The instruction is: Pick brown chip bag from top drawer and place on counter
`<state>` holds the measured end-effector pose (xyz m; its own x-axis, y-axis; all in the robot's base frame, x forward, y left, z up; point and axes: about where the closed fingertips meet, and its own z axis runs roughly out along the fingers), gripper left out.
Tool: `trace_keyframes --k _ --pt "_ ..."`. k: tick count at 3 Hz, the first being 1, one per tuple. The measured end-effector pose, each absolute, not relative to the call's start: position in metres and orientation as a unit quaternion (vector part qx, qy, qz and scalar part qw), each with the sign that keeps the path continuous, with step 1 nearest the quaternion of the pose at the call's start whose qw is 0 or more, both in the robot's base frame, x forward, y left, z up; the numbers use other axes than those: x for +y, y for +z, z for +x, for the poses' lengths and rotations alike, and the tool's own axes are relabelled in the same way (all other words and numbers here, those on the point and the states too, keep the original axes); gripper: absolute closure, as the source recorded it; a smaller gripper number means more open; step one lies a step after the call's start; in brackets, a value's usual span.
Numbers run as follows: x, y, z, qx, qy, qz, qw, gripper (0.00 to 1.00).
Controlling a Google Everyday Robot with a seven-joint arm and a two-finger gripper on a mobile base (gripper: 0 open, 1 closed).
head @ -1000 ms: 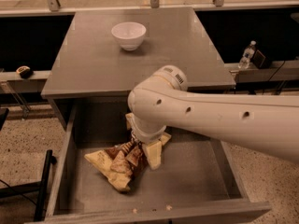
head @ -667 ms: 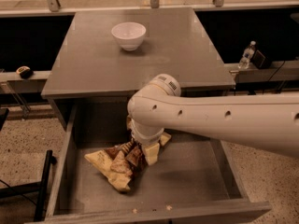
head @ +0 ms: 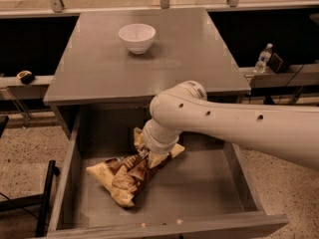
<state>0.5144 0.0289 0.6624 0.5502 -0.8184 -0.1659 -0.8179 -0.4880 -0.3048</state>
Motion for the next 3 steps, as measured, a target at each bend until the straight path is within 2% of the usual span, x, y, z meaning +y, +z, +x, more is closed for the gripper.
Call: trace_keyframes --k 1,2,3 --pt "0.032 0.708 0.500 0.459 0.078 -0.843 0.269 0.96" --pt "0.014 0.749 0.496 0.442 0.152 -0.810 0.355 1.00" --pt "-0.043 0.837 0.487 0.407 0.209 -0.765 0.453 1.00"
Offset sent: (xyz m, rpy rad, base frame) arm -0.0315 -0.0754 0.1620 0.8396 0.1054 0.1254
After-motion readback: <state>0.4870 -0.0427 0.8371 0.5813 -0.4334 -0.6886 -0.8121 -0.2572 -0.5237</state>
